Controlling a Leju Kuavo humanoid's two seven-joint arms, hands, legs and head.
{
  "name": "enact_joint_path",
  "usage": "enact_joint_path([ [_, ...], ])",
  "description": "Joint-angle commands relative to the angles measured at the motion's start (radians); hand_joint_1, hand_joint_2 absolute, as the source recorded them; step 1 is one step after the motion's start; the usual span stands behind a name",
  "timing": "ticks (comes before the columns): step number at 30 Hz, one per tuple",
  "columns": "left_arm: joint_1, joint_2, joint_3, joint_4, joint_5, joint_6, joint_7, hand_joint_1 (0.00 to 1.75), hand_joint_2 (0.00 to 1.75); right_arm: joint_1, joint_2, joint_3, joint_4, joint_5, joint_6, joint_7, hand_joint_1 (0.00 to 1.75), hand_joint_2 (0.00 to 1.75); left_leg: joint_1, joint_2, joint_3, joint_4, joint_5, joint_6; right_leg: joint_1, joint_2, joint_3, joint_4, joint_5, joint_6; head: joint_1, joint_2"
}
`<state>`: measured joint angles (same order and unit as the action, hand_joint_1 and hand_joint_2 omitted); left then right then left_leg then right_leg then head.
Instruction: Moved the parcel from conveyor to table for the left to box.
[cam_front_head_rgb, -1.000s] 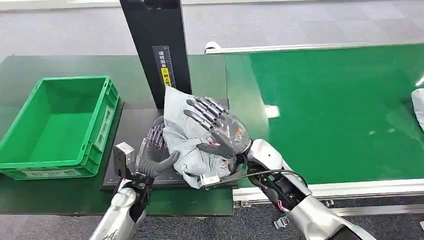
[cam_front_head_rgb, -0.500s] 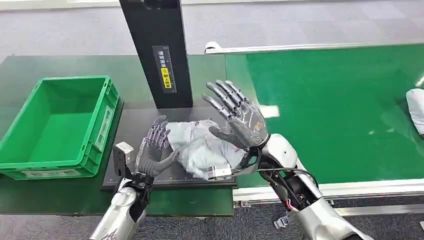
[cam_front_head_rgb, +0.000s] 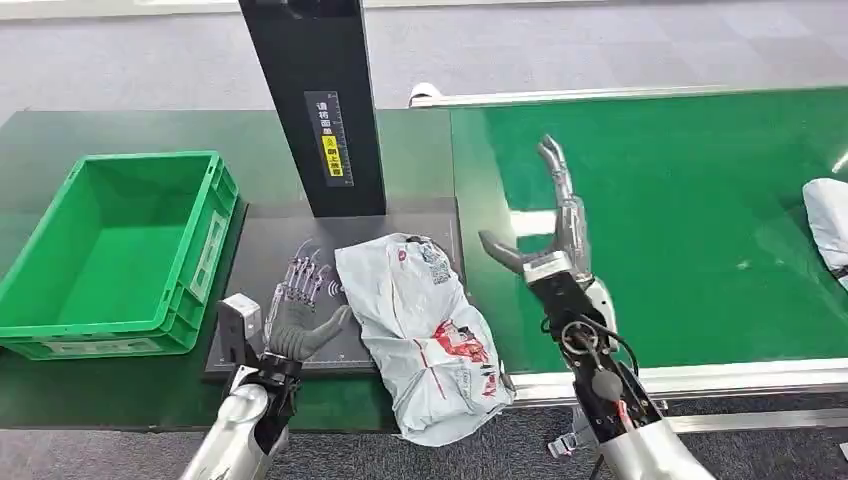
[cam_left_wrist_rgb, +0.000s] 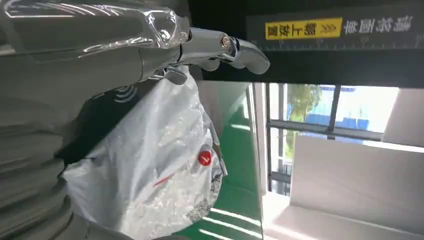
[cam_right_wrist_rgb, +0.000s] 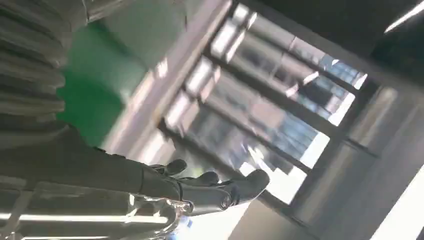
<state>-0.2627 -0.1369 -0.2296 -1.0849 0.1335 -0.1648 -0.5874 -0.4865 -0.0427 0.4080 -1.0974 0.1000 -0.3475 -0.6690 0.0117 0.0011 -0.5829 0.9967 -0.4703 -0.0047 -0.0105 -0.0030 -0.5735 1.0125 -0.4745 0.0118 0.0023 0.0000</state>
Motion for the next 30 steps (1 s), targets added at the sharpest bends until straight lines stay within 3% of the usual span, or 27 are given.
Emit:
enact_joint_path([
  [1, 0.026, 0.033, -0.006, -0.013, 0.0, 0.007, 0.001, 0.0, 1.75, 0.086, -0.004, -0.142, -0.048, -0.077, 0.069, -0.009, 0.0, 1.75, 0.0, 0.0, 0.0, -0.001, 0.0, 0.0, 0.0, 0.0, 0.0, -0.001, 0.0, 0.0, 0.0, 0.0],
  [30, 0.024, 0.032, -0.006, -0.013, 0.0, 0.007, 0.001, 0.0, 1.75, 0.081, 0.0, -0.141, -0.05, -0.078, 0.07, -0.007, 0.0, 1.75, 0.0, 0.001, 0.001, -0.001, 0.0, 0.0, 0.0, 0.001, 0.0, 0.0, 0.0, 0.0, 0.0, 0.0],
])
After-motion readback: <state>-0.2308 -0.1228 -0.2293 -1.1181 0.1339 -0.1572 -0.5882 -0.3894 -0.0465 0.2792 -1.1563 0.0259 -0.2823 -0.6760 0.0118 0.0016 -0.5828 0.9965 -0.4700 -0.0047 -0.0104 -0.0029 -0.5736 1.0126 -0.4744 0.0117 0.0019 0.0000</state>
